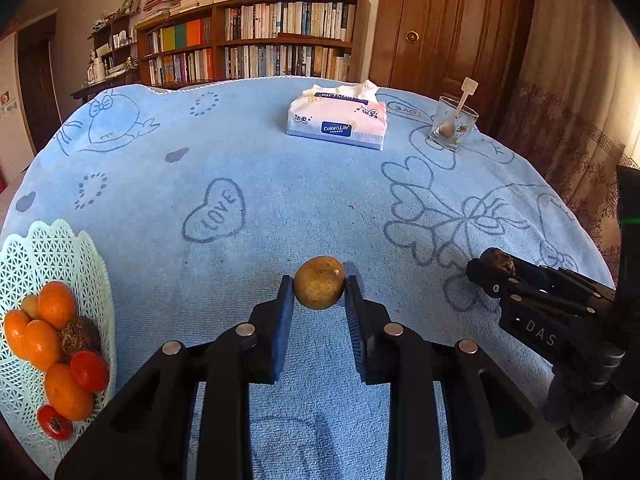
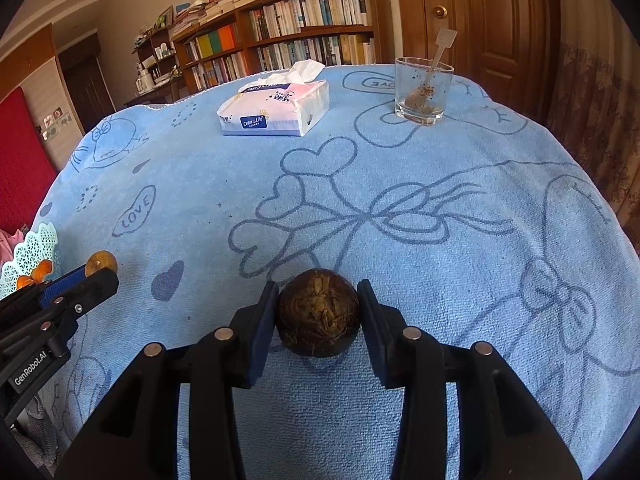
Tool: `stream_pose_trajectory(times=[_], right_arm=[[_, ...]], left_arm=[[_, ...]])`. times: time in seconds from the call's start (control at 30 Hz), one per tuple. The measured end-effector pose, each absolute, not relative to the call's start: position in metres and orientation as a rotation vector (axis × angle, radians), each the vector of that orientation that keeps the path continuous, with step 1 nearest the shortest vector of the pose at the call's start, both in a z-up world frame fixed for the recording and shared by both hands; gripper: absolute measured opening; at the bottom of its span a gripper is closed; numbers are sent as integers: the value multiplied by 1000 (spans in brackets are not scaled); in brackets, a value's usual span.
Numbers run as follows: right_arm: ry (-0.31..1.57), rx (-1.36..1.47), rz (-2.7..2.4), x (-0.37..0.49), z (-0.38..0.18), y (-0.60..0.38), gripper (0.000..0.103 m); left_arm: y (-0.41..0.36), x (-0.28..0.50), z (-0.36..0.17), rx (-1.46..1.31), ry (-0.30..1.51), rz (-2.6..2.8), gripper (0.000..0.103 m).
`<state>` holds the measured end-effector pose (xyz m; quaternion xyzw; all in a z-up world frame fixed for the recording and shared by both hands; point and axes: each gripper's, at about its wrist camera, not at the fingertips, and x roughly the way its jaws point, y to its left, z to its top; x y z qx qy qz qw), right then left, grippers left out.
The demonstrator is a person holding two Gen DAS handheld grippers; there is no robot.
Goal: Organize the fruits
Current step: 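Carry the tan fruit into the green basket and open the left tool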
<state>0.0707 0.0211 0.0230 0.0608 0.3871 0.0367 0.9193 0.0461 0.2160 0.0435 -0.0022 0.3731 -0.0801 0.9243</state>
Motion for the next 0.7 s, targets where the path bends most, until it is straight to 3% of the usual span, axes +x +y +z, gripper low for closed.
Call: stream_pose_trajectory(times=[0.7], right_arm=[[790,130,65,70,22,20,41]], left_arm=[[278,-1,74,-38,687,-43,26]])
